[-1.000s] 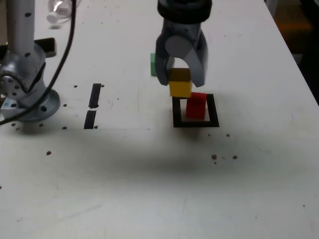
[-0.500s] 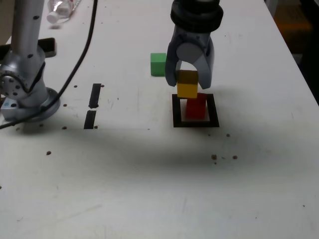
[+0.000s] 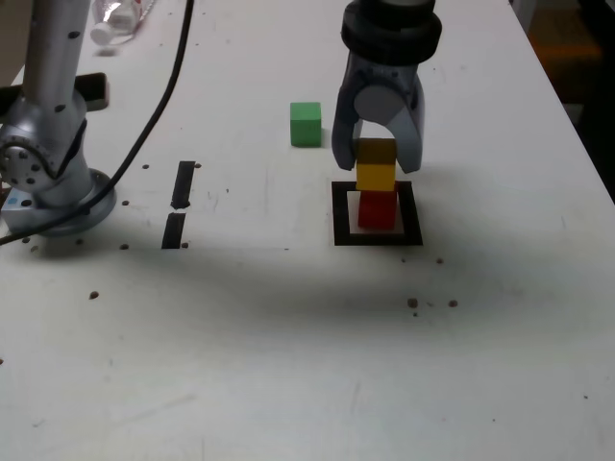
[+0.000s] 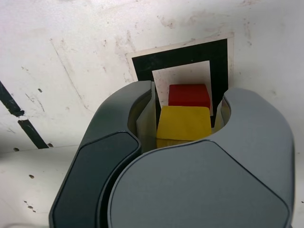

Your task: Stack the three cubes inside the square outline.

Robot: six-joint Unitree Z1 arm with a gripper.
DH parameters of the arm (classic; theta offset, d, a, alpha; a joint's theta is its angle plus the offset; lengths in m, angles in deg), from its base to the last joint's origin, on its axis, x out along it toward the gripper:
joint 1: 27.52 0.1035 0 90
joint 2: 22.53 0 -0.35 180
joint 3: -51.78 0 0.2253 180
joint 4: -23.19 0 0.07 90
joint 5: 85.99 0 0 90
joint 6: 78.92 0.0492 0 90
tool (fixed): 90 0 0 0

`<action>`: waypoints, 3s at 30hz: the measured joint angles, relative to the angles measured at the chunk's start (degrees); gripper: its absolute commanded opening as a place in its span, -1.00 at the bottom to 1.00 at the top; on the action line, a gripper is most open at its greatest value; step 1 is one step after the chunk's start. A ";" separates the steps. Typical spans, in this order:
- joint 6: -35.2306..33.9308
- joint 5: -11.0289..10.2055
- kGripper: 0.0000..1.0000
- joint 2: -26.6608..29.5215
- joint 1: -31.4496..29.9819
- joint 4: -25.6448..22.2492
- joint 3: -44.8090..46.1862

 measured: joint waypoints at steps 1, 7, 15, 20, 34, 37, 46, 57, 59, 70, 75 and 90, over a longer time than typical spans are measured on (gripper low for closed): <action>0.00 0.02 -0.48 -0.20 0.00 0.13 -0.03; 0.00 -0.26 -0.48 -0.71 0.00 0.29 -0.04; 0.00 -0.39 -0.33 -1.06 0.00 0.29 -0.04; 0.01 -0.38 -0.10 -1.07 -0.04 0.08 -0.04; 0.48 -0.06 0.20 -1.06 -0.61 -0.20 -0.34; 0.67 0.06 0.23 -1.06 -0.62 -0.20 -0.41; 1.50 0.39 0.33 -1.06 -0.70 -0.40 -0.42; 1.72 -1.02 0.40 3.37 -0.70 -2.90 -1.39; 1.72 -2.19 0.41 5.02 -0.70 -3.91 -1.50; 1.76 -3.88 0.77 11.36 1.00 -4.77 4.12; 1.86 -4.24 0.94 12.55 1.36 -3.28 7.06; 3.59 -10.31 0.94 15.38 8.94 0.01 16.01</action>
